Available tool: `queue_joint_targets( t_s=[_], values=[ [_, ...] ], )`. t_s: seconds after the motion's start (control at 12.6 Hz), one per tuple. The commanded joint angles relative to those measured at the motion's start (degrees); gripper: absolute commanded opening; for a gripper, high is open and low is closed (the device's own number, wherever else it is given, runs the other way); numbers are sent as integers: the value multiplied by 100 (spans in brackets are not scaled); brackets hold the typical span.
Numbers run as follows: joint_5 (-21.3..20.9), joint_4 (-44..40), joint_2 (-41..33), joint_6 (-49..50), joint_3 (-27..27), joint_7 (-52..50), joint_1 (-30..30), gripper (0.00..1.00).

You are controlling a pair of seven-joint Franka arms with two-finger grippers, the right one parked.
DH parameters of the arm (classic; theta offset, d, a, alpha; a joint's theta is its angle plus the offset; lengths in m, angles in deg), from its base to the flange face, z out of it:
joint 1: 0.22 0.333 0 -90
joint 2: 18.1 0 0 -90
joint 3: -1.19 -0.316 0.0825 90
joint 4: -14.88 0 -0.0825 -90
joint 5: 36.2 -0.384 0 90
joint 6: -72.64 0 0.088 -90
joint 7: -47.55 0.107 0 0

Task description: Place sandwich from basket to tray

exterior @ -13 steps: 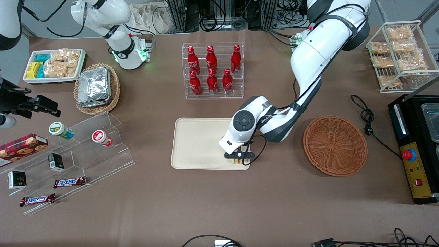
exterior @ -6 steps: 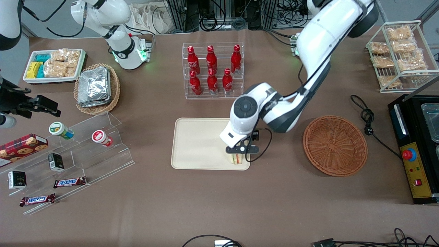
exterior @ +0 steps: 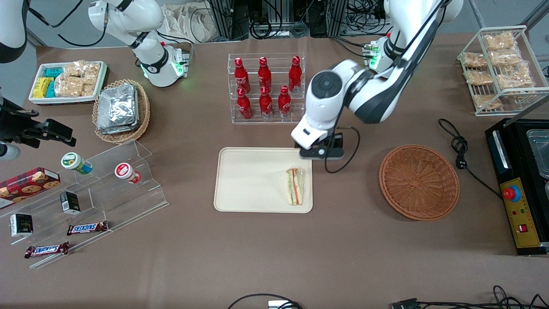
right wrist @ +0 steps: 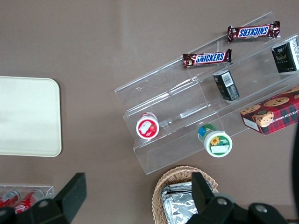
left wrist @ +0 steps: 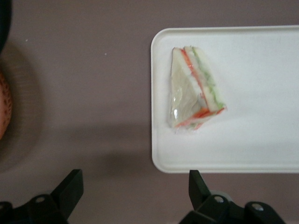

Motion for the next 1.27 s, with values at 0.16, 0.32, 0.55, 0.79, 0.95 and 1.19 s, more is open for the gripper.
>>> queue_joint_targets(
  t_s=[0.16, 0.32, 0.55, 0.79, 0.95, 1.19],
  values=[
    [909, 149, -1076, 1041, 12, 1501, 851, 100],
    [1051, -149, -1217, 1639, 12, 1855, 1466, 100],
    [1078, -896, -1174, 2588, 12, 2436, 2248, 100],
    [1069, -1292, -1165, 3038, 3, 2454, 3013, 100],
    [1182, -1390, -1147, 3127, 12, 2567, 3444, 100],
    [1228, -1724, -946, 3329, 3, 2647, 3674, 100]
  ],
)
